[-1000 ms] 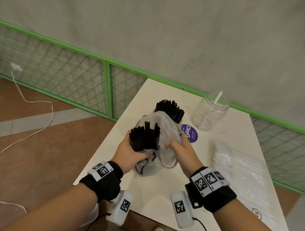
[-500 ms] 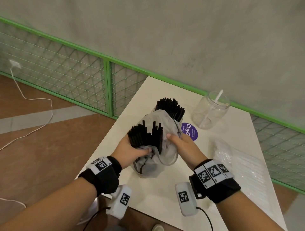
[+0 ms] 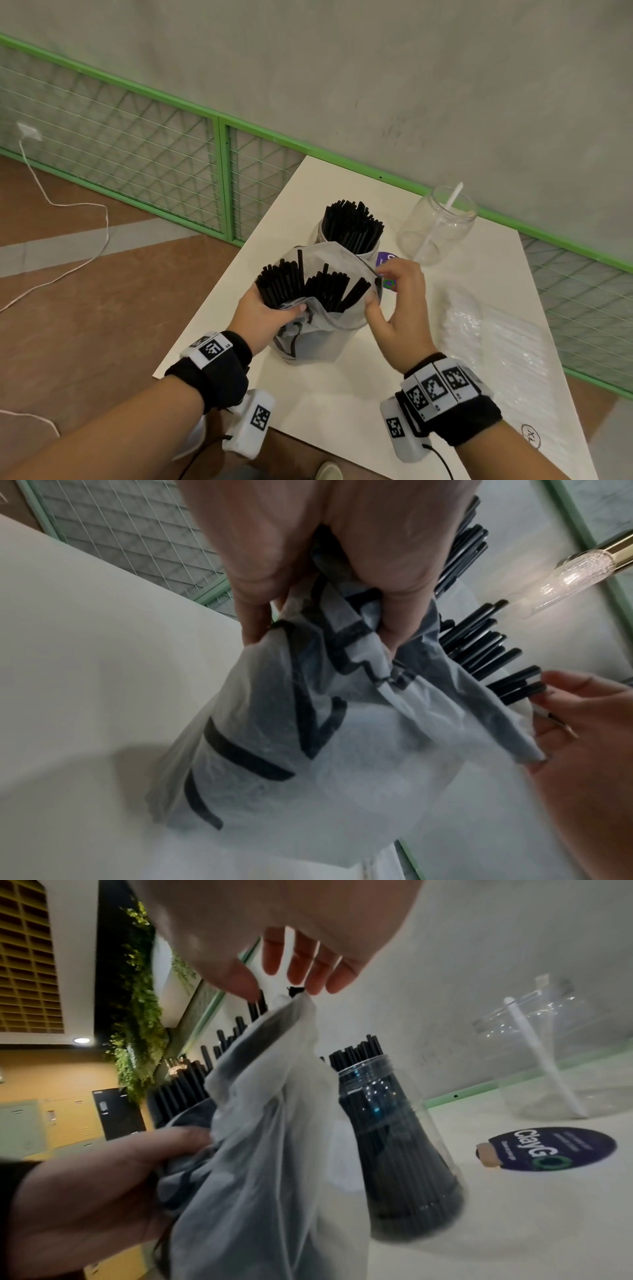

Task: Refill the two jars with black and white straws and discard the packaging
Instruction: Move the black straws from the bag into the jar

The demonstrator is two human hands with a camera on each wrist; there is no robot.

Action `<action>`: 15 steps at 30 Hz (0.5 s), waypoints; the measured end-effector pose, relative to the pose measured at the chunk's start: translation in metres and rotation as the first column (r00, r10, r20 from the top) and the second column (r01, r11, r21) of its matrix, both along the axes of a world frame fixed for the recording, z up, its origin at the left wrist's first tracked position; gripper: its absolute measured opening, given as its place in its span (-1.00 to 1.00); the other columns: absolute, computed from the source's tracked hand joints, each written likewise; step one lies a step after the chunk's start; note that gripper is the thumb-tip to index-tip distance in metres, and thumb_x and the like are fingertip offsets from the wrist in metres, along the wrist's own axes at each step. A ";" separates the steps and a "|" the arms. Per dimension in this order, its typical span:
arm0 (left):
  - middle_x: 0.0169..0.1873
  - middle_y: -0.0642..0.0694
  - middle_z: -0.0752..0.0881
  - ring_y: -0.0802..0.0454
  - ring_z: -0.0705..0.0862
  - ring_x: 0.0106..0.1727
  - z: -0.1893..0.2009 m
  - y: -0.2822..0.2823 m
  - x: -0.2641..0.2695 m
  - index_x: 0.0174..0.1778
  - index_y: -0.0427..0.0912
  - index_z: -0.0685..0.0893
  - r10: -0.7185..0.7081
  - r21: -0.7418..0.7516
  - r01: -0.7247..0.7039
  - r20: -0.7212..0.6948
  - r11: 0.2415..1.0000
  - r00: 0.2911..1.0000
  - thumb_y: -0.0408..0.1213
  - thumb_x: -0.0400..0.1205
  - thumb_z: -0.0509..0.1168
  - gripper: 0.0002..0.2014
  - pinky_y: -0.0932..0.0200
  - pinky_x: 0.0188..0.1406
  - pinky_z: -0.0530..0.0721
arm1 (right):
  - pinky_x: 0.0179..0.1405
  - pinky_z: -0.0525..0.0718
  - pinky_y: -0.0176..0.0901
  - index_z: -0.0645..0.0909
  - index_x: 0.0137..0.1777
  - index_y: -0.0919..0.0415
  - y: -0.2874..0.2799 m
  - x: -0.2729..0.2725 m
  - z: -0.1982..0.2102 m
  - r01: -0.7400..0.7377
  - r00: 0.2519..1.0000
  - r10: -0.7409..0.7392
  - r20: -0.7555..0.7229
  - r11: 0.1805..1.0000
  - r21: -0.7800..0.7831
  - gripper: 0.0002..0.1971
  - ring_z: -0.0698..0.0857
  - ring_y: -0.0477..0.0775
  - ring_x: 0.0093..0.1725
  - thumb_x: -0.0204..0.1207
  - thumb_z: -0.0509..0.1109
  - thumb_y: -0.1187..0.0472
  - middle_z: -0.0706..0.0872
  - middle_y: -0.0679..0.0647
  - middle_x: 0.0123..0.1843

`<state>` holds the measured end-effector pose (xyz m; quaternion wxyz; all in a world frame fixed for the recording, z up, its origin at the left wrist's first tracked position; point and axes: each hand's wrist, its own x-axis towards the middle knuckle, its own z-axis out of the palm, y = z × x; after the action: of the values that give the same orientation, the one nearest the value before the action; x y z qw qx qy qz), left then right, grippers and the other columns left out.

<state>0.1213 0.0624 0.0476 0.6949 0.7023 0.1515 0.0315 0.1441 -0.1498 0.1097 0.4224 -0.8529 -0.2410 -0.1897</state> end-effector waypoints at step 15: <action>-0.02 0.00 0.80 0.10 0.75 0.07 -0.021 0.008 -0.006 0.11 -0.04 0.71 -0.204 0.098 0.213 -0.095 0.972 0.974 0.07 0.08 0.60 -0.33 -0.06 0.18 0.70 | 0.34 0.23 -0.02 0.48 0.33 -0.09 0.020 0.009 -0.046 -0.165 0.910 -0.105 -0.401 0.797 -0.581 -0.10 0.34 -0.01 0.35 0.09 0.12 -0.66 0.52 -0.18 0.15</action>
<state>0.1158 0.0704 0.0270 0.6484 0.7515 0.1043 -0.0632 0.1530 -0.1295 0.0640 0.1730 -0.9587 -0.2076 0.0886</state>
